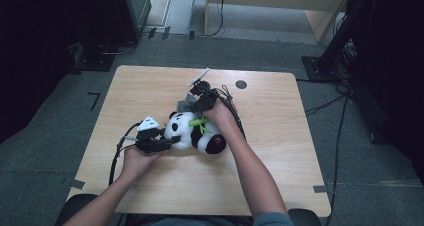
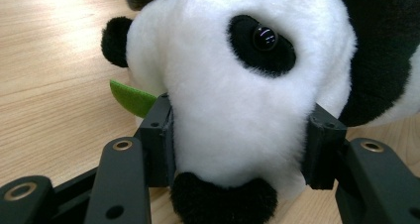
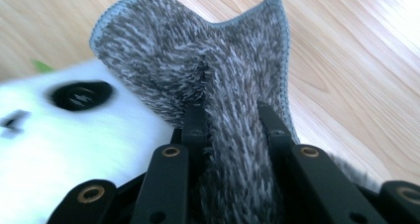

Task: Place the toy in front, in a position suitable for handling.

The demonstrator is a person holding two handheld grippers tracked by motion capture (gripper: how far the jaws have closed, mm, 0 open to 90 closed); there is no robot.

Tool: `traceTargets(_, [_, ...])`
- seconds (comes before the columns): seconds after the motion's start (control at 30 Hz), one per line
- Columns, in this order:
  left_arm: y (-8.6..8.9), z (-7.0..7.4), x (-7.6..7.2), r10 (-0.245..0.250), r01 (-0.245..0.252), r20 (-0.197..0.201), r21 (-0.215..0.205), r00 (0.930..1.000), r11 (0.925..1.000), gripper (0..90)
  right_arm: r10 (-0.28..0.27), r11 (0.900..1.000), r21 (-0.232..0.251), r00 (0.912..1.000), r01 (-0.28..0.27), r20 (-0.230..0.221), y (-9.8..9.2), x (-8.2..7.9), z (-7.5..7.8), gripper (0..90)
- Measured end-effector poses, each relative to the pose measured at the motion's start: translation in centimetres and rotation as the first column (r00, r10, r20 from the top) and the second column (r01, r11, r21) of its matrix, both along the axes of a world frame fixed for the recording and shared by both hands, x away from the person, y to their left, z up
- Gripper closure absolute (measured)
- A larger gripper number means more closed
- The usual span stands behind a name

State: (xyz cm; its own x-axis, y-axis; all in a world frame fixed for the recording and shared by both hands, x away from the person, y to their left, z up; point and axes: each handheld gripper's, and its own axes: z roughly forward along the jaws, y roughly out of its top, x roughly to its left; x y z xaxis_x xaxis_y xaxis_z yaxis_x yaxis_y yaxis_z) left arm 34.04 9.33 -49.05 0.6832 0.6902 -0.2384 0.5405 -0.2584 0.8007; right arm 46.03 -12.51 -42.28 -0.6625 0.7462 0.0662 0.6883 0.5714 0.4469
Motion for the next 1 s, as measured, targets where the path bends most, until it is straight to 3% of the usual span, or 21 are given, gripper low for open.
traceTargets(0.13, [0.0, 0.0, 0.0, 0.000, 0.000, -0.005, 0.000, 1.0000, 1.0000, 43.9, -0.018, 0.999, -0.046, 0.9987, 0.021, 0.048, -0.6, 0.1, 0.2, 72.1])
traceTargets(0.3, [0.1, -0.1, 0.0, -0.002, 0.002, -0.001, -0.007, 1.0000, 1.0000, 43.8, -0.079, 0.996, -0.033, 0.9950, 0.081, 0.062, -2.7, 0.6, 0.9, 72.5])
traceTargets(0.4, [0.2, -0.1, 0.0, -0.003, 0.003, 0.001, -0.009, 1.0000, 1.0000, 43.7, -0.106, 0.992, -0.054, 0.9907, 0.111, 0.085, -4.1, 0.7, 1.4, 72.5])
traceTargets(0.53, [0.1, -0.1, -0.1, -0.001, 0.001, 0.002, -0.012, 1.0000, 0.9999, 43.5, -0.123, 0.992, 0.025, 0.9858, 0.121, 0.115, -5.0, 0.4, 2.7, 72.3])
traceTargets(0.63, [0.1, -0.2, -0.1, -0.002, 0.002, 0.004, -0.010, 1.0000, 0.9999, 43.3, -0.096, 0.994, 0.071, 0.9855, 0.087, 0.140, -4.2, -0.2, 4.2, 72.3])
traceTargets(0.77, [0.1, -0.2, -0.1, 0.001, -0.001, 0.006, -0.017, 1.0000, 0.9999, 43.0, -0.028, 0.993, 0.114, 0.9882, 0.011, 0.151, -1.6, -1.2, 5.3, 72.1])
traceTargets(0.87, [0.1, -0.2, -0.1, 0.000, 0.000, 0.006, -0.017, 1.0000, 0.9999, 42.9, 0.037, 0.989, 0.137, 0.9896, -0.056, 0.139, 0.6, -2.0, 5.1, 72.0])
traceTargets(1.0, [0.1, -0.2, -0.1, 0.002, -0.002, 0.005, -0.017, 1.0000, 0.9999, 42.9, 0.105, 0.975, 0.188, 0.9918, -0.117, 0.074, 2.9, -2.7, 3.9, 72.0])
